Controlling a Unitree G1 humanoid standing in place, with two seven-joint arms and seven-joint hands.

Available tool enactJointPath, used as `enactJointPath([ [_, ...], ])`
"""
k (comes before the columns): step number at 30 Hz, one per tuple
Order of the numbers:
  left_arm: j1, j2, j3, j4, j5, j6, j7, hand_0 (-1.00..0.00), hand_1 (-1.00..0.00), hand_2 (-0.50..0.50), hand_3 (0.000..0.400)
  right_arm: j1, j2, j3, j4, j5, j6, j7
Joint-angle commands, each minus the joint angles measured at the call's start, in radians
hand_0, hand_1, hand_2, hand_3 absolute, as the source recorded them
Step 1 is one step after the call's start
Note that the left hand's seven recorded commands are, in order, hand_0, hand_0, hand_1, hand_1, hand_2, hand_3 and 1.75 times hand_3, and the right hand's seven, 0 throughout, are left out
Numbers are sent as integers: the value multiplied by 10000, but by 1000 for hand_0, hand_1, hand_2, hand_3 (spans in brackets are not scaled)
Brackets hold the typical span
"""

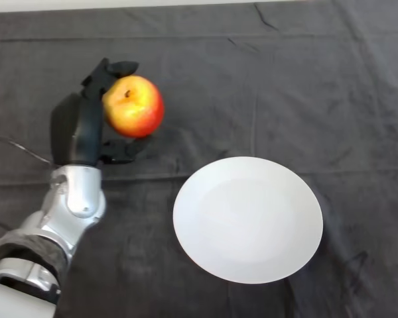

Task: Move the apple to the plate

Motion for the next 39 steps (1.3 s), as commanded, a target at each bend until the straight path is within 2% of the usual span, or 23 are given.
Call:
enactJointPath([
  [1,-293,-130,-411,-588,393,-354,337,-1000,-1000,0,400,386,-191,-48,82,89,-63,0],
  [8,-185,-516,-1227,-777,968,-729,918,-1000,-1000,0,400,380,-198,-51,98,89,-62,5],
  [15,-103,-726,-2075,-571,1106,-1194,986,-1000,-1000,0,400,374,-206,-53,114,89,-61,9],
  [19,-60,-751,-2513,-279,1018,-1467,768,-1000,-1000,0,400,370,-210,-54,124,89,-60,13],
  [25,-37,-798,-3075,114,882,-1534,315,-1000,-1000,0,400,365,-216,-56,137,88,-60,17],
  [31,-62,-868,-3674,381,835,-1250,-175,-1000,-1000,0,400,361,-220,-57,147,87,-60,21],
  [39,-181,-738,-4472,514,1208,-729,-506,-1000,-1000,0,400,357,-224,-59,158,86,-61,25],
])
